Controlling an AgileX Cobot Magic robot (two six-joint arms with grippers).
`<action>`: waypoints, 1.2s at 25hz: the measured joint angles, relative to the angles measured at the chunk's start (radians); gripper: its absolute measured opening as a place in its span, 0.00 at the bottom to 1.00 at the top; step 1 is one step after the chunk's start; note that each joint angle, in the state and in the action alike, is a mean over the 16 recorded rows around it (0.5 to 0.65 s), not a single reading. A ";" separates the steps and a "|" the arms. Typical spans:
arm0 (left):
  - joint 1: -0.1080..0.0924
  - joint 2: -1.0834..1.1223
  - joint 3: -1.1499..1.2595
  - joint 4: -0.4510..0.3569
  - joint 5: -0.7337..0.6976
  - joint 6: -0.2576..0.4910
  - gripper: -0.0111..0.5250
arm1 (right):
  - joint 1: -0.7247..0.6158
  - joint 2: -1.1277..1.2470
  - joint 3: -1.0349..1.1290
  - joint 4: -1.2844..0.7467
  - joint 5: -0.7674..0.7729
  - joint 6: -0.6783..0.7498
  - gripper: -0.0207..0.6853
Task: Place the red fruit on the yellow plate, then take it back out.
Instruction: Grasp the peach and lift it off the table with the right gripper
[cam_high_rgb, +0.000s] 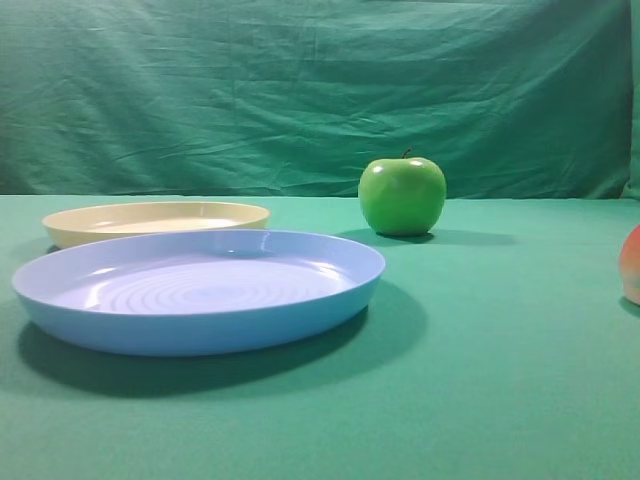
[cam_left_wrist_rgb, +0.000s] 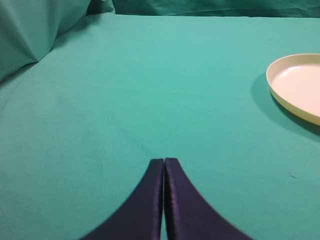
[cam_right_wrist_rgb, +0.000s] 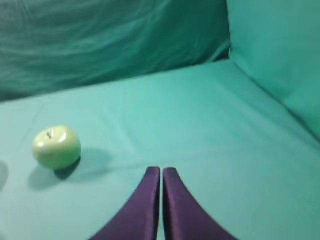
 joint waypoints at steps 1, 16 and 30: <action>0.000 0.000 0.000 0.000 0.000 0.000 0.02 | 0.013 0.046 -0.029 0.016 0.040 -0.018 0.03; 0.000 0.000 0.000 0.000 0.000 0.000 0.02 | 0.200 0.594 -0.310 0.181 0.379 -0.261 0.09; 0.000 0.000 0.000 0.000 0.000 0.000 0.02 | 0.261 0.903 -0.407 0.194 0.288 -0.376 0.82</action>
